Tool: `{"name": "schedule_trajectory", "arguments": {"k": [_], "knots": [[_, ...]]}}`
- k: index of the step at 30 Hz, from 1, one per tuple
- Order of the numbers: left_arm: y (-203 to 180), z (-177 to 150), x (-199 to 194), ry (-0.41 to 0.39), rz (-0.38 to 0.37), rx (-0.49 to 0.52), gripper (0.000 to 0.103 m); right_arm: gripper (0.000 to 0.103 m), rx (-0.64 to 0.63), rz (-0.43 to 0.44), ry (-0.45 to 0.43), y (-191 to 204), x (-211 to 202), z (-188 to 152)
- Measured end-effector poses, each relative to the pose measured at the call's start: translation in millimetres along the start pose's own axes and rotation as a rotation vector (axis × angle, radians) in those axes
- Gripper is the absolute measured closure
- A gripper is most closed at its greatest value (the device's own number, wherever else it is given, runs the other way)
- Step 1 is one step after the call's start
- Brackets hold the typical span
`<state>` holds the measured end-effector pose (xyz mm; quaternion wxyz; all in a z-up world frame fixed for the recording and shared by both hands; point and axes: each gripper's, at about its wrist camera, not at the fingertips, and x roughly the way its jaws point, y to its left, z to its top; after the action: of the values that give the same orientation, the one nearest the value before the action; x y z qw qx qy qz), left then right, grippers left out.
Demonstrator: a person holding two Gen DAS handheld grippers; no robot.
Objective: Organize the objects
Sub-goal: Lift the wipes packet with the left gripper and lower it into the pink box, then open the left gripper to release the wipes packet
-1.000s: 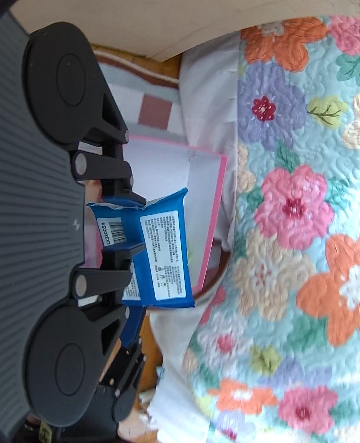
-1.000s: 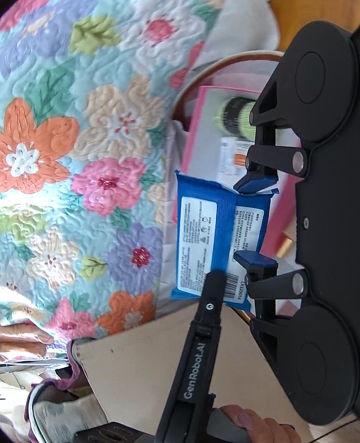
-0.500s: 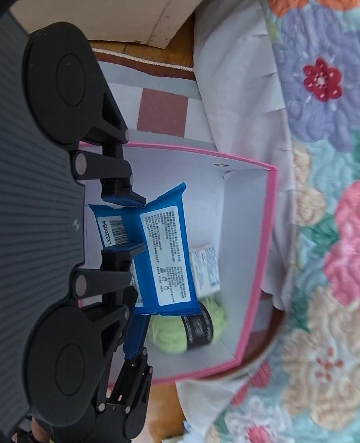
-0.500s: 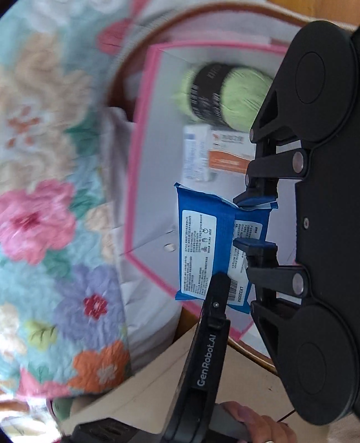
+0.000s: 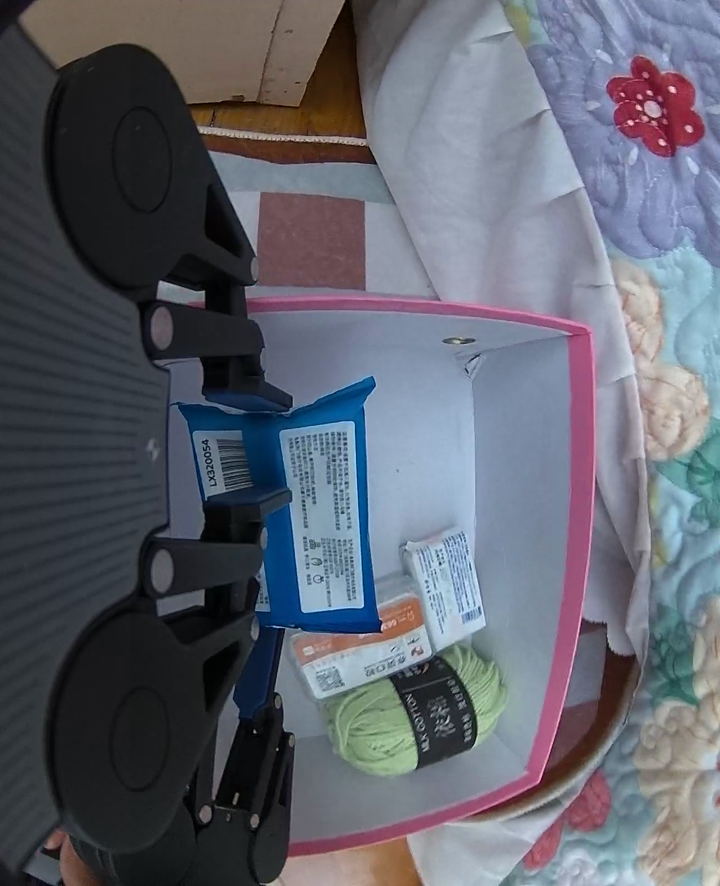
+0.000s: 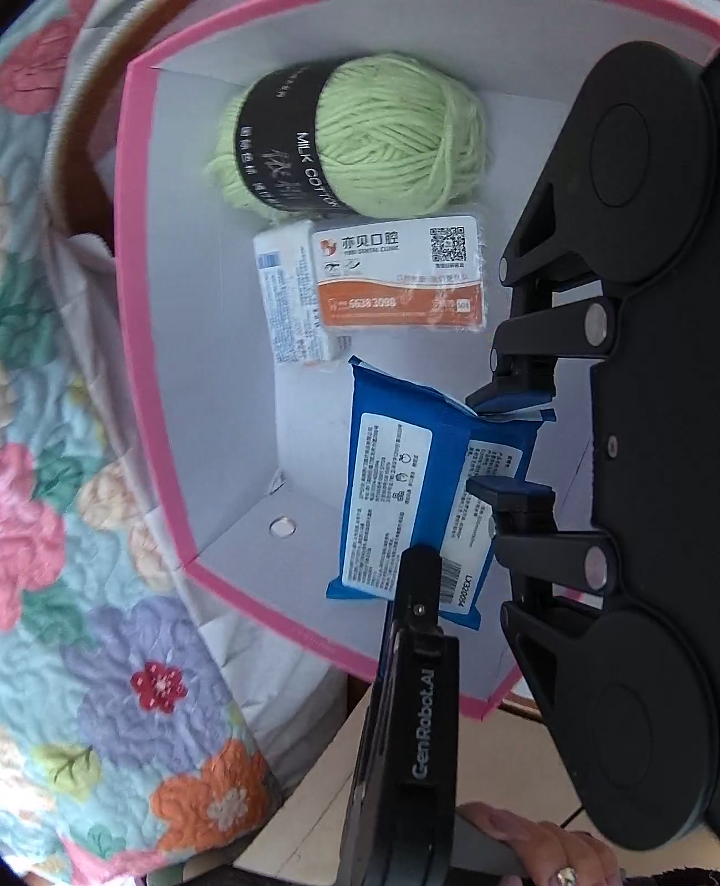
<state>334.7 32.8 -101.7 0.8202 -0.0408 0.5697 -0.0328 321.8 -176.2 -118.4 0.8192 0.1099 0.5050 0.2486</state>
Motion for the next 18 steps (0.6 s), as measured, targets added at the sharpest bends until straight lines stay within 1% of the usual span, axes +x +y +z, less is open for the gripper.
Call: {"name": "schedule_trajectory", "arguments": {"k": [2, 3, 4, 5, 6, 8, 11, 13, 15, 18], "knots": [[0.4, -0.8, -0.4, -0.046, 0.006, 0.012, 0.069, 0.073, 0.005, -0.018, 0.002, -0.8, 2.0, -0.1], [0.6, -2.6, -3.6, -0.083, 0.012, 0.025, 0.064, 0.071, 0.004, -0.026, 0.000, -0.3, 2.5, -1.7], [2.2, -4.4, -6.8, -0.106, 0.016, 0.017, 0.058, 0.070, 0.001, -0.043, -0.005, 0.8, 2.7, -3.7], [4.5, -5.9, -9.8, -0.115, 0.014, -0.001, 0.056, 0.066, -0.004, -0.057, -0.008, 1.4, 2.1, -5.3], [6.3, -7.0, -12.7, -0.116, 0.006, -0.018, 0.054, 0.066, -0.015, -0.063, -0.017, 2.4, -0.2, -6.6], [7.5, -10.4, -19.4, -0.108, -0.001, -0.031, 0.054, 0.066, -0.027, -0.068, -0.046, 4.3, -10.4, -8.1], [4.4, -20.7, -36.4, -0.108, 0.019, -0.022, 0.054, 0.063, -0.050, -0.053, -0.076, 9.9, -31.2, -10.0], [5.8, -27.2, -48.7, -0.090, 0.015, -0.044, 0.052, 0.062, -0.086, -0.054, -0.091, 17.7, -47.7, -10.9], [7.3, -34.2, -64.1, -0.076, 0.002, -0.065, 0.051, 0.058, -0.128, -0.055, -0.107, 27.2, -65.2, -12.4], [8.1, -43.5, -91.1, -0.081, 0.010, -0.068, 0.049, 0.055, -0.185, -0.043, -0.139, 43.7, -94.5, -14.3]]}}
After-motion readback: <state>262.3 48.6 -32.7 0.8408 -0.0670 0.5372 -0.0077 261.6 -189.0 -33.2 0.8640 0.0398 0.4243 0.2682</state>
